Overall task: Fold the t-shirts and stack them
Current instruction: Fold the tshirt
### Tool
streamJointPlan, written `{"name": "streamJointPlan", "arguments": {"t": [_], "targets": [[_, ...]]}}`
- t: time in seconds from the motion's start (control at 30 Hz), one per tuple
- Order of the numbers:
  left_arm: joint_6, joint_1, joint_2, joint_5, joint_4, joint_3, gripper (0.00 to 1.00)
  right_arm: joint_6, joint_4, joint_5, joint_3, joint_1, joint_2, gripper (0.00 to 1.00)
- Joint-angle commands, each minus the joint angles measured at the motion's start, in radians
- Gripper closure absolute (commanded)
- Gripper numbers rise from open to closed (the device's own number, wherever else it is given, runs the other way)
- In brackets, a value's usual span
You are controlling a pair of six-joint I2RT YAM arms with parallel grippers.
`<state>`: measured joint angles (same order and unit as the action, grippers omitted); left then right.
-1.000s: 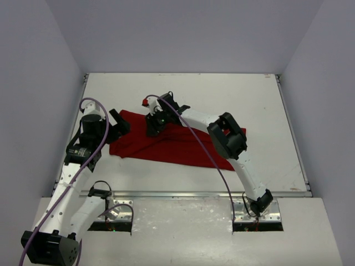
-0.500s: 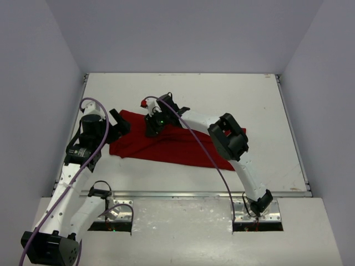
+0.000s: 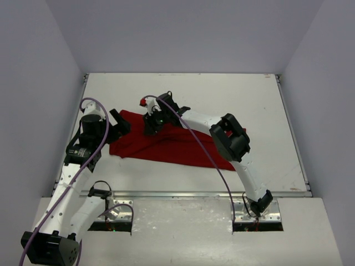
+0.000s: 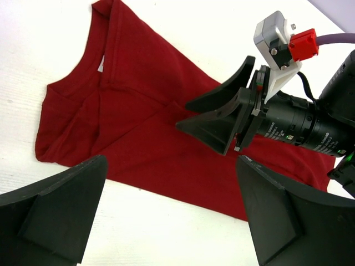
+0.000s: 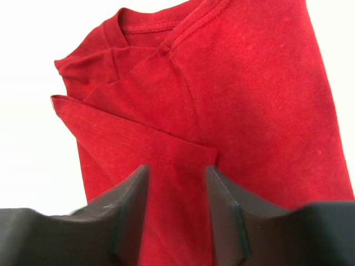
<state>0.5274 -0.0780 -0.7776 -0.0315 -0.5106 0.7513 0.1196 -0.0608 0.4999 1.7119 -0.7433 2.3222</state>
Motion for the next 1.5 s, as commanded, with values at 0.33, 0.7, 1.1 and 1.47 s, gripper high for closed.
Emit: {"name": "streamJointPlan", "arguments": {"t": [0.33,0.7,1.1,1.47], "targets": [[-0.015,0.009,0.021,0.016,0.049,-0.010,0.00,-0.046,-0.030,-0.024,0.103,-0.007,0.066,0.56],[-0.015,0.007,0.021,0.016,0.049,-0.010,0.00,-0.032,-0.017,-0.009,0.075,-0.008,0.054,0.83],[-0.013,0.007,0.024,0.019,0.050,-0.012,0.00,0.009,0.134,0.028,-0.148,-0.016,-0.130,0.99],[-0.010,0.009,0.034,0.022,0.052,-0.017,0.00,0.072,0.300,0.064,-0.435,-0.044,-0.271,0.94]]}}
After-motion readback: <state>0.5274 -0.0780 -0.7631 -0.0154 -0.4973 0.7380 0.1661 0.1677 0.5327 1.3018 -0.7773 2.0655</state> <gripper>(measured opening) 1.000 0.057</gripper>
